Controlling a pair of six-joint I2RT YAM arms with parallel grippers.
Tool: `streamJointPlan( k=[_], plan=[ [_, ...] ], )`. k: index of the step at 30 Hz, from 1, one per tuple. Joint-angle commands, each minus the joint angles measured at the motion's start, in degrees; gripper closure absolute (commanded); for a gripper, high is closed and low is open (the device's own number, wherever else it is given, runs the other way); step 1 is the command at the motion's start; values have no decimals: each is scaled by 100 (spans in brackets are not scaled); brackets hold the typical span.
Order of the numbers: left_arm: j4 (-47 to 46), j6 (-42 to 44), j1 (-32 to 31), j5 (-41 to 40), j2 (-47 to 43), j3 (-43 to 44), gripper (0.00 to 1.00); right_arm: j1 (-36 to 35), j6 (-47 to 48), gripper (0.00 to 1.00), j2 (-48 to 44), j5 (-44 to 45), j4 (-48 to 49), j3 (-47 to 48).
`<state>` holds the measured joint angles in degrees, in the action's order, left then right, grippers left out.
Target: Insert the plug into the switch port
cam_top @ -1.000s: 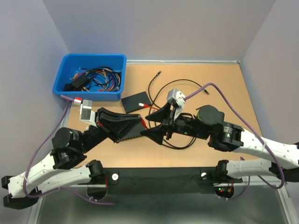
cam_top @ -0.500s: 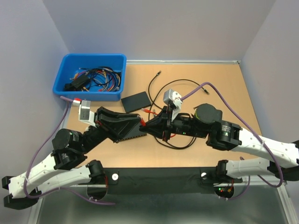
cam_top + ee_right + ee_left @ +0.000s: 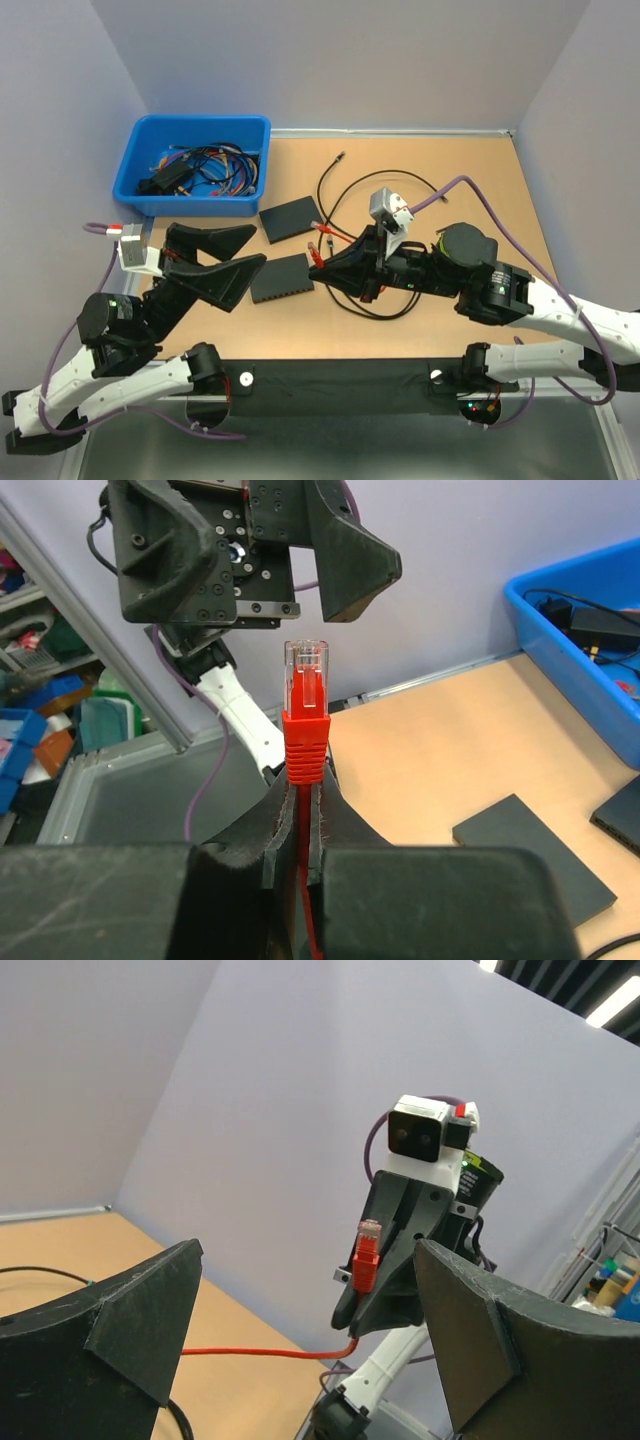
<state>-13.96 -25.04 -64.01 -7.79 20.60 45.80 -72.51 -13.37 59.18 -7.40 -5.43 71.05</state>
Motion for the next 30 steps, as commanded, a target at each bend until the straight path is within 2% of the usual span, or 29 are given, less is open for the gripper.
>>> streamJointPlan(
  k=[1, 12, 16, 18, 22, 27, 30],
  plan=[
    [-63, 131, -6, -231, -82, 0, 1, -26, -78, 100, -179, -166, 367, -21],
    [-213, 262, -6, -126, -21, -124, 5, -26, -184, 100, 23, -447, 367, -47],
    [50, 298, -7, -345, 145, -115, 6, -35, -298, 100, 208, 9, 341, -310],
    [401, 193, -6, -705, 251, -98, 8, -26, -368, 100, 322, 464, 201, -416],
    [973, 96, -7, -1101, 725, 78, 9, -26, -491, 100, 647, 1178, -579, -407],
    [571, 175, -6, -646, 911, -88, 12, -26, -623, 100, 648, 1241, -731, -592],
    [447, 131, -6, -548, 884, -273, 18, -26, -650, 100, 595, 1258, -731, -548]
  ],
)
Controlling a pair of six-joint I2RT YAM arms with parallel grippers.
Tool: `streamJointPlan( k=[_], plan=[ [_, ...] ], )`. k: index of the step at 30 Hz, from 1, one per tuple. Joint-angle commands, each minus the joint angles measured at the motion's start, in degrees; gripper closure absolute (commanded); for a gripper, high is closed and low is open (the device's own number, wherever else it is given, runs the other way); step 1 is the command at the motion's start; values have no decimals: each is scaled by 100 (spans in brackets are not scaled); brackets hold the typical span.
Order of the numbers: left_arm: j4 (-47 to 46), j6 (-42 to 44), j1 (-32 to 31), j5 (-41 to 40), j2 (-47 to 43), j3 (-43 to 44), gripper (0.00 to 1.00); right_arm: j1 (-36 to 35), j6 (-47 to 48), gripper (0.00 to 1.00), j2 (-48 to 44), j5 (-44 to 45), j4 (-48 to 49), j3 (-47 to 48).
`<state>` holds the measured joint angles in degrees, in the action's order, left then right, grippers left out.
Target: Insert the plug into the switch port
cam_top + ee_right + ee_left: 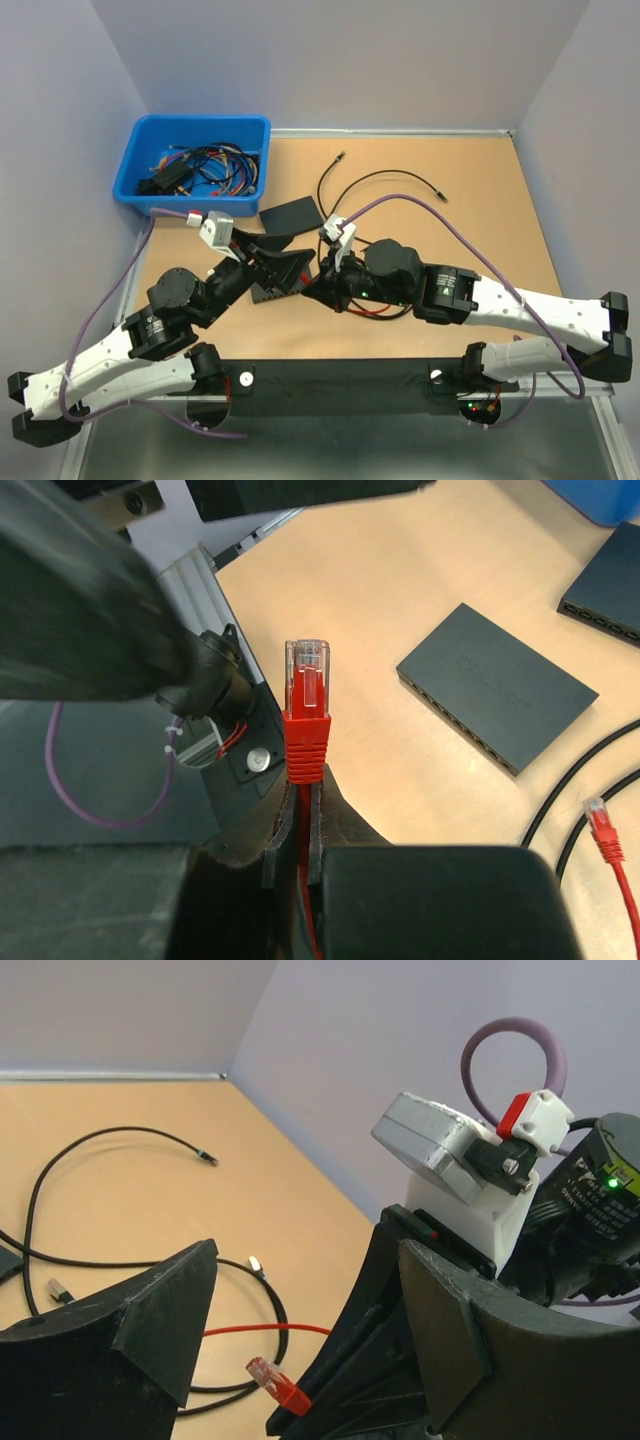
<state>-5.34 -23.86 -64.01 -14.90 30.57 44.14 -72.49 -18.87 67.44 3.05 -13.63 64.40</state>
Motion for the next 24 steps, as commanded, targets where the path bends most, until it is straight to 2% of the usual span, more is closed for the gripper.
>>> streamJointPlan(
  k=[1, 10, 16, 24],
  plan=[
    [-424, -31, -6, 171, -173, -186, 20, -37, -116, 100, -283, 214, 97, 125],
    [-652, -286, -6, 250, -569, -520, 33, -28, -204, 99, -433, 65, 97, 318],
    [-968, -330, -6, 637, -377, -556, 35, -28, -213, 99, -433, -50, 115, 503],
    [-1250, -488, -6, 936, -104, -547, 53, -28, -125, 100, -416, -85, 124, 740]
  ],
)
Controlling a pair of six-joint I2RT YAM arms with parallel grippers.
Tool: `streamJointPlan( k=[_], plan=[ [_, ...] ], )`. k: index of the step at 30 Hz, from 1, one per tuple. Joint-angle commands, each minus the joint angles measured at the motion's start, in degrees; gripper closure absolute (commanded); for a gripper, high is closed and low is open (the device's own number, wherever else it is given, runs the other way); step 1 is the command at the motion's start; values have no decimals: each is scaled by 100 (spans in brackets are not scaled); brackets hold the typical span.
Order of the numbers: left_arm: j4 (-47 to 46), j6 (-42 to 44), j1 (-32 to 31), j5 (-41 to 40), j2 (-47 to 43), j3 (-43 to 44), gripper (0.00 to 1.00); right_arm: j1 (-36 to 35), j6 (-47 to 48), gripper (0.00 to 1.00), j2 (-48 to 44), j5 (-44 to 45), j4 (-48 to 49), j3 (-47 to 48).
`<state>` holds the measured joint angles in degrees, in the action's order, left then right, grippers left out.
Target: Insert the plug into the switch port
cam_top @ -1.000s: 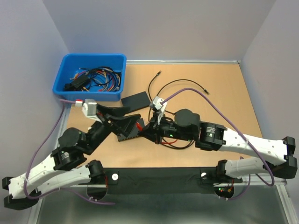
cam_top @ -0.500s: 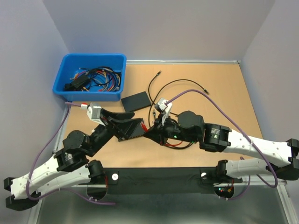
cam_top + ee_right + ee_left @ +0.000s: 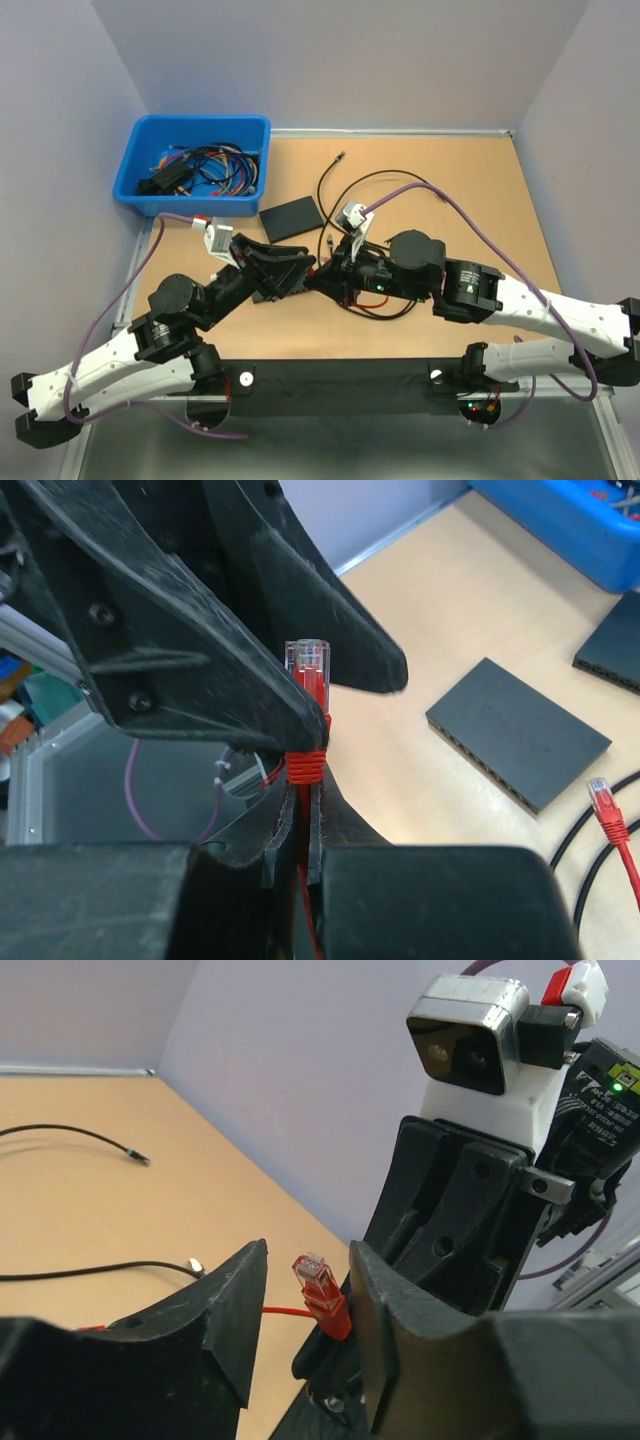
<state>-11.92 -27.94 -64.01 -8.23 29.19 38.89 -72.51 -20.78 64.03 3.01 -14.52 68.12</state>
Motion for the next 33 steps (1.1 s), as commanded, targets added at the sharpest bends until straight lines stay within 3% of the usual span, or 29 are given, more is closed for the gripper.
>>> streamJointPlan(
  k=[1, 5, 6, 8, 11, 12, 14, 18, 24, 33],
  plan=[
    [-609, -97, -6, 278, 60, -14, 54, -26, 65, 100, -84, -81, 213, 386],
    [-697, -141, -6, 339, 78, -5, 71, -26, 56, 100, -110, -2, 213, 430],
    [-741, -141, -6, 322, 78, 4, 86, -26, 56, 100, -110, 33, 213, 439],
    [-750, -159, 2, 261, 104, 39, 98, -26, 47, 99, -119, 77, 213, 439],
    [-741, -211, -15, 68, 148, 127, 100, -26, -5, 98, -145, 156, 204, 422],
    [-733, -238, -7, 24, 166, 145, 100, -26, -23, 88, -171, 217, 204, 422],
    [-663, -299, -6, -64, 227, 206, 100, -35, -76, 43, -233, 297, 204, 422],
    [-592, -510, -6, -319, 272, 294, 100, -26, -67, 26, -426, 490, 204, 457],
    [-750, -782, -15, -364, 254, 312, 100, -35, -41, 28, -497, 587, 204, 518],
    [-750, -967, -6, -390, 289, 479, 100, -35, -32, 48, -260, 798, 204, 606]
  ],
)
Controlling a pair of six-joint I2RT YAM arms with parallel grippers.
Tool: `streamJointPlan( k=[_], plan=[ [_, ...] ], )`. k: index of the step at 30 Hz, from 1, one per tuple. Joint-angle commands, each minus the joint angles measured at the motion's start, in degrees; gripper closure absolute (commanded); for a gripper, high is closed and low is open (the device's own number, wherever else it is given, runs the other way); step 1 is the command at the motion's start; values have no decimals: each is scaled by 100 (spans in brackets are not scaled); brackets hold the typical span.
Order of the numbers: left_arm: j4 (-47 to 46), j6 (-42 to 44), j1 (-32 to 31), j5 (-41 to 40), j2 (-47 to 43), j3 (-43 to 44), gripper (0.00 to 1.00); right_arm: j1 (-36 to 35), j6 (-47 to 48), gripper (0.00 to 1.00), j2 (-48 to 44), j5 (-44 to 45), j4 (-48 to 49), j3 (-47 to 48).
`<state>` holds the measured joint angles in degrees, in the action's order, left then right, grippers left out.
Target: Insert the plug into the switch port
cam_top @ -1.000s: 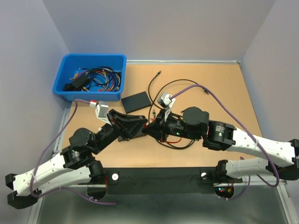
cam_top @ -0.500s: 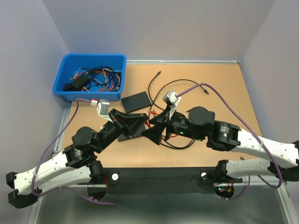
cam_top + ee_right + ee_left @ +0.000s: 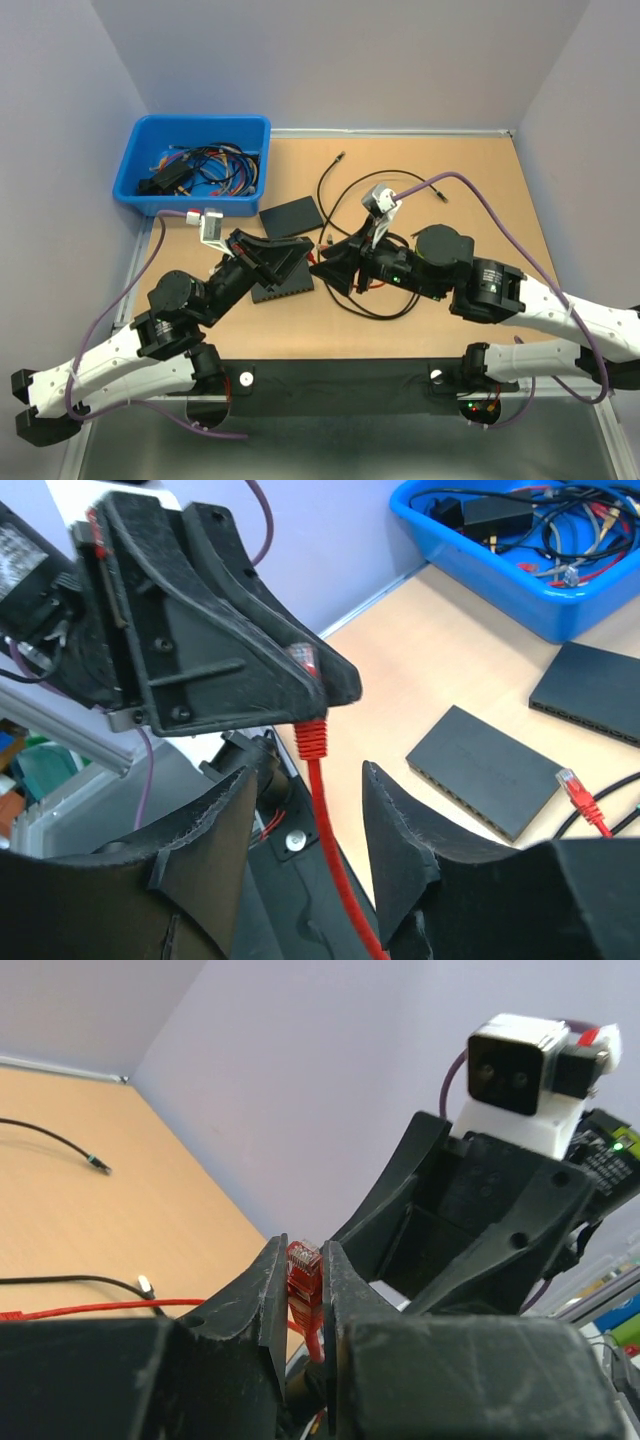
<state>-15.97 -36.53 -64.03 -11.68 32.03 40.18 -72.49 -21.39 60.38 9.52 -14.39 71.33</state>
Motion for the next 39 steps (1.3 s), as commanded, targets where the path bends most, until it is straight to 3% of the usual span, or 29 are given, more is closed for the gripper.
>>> streamJointPlan(
  k=[1, 22, 32, 35, 36, 39],
  plan=[
    [-372, -143, -4, -27, 31, 358, 100, -29, 55, 50, 132, 155, 200, 311],
    [-530, -319, -4, 157, 137, 236, 100, -28, -41, 71, 378, 261, 340, 496],
    [-461, -372, -4, 105, 14, 112, 100, -28, -111, 99, 238, 366, 437, 241],
    [13, -346, -13, -44, 31, 278, 85, -29, -68, 100, 97, 576, 420, 22],
    [415, -372, -4, -210, 49, 332, 73, -28, -59, 99, -51, 664, 402, -74],
    [1285, -390, -4, -492, 180, 622, 51, -28, -94, 100, -437, 1165, 113, -391]
  ],
)
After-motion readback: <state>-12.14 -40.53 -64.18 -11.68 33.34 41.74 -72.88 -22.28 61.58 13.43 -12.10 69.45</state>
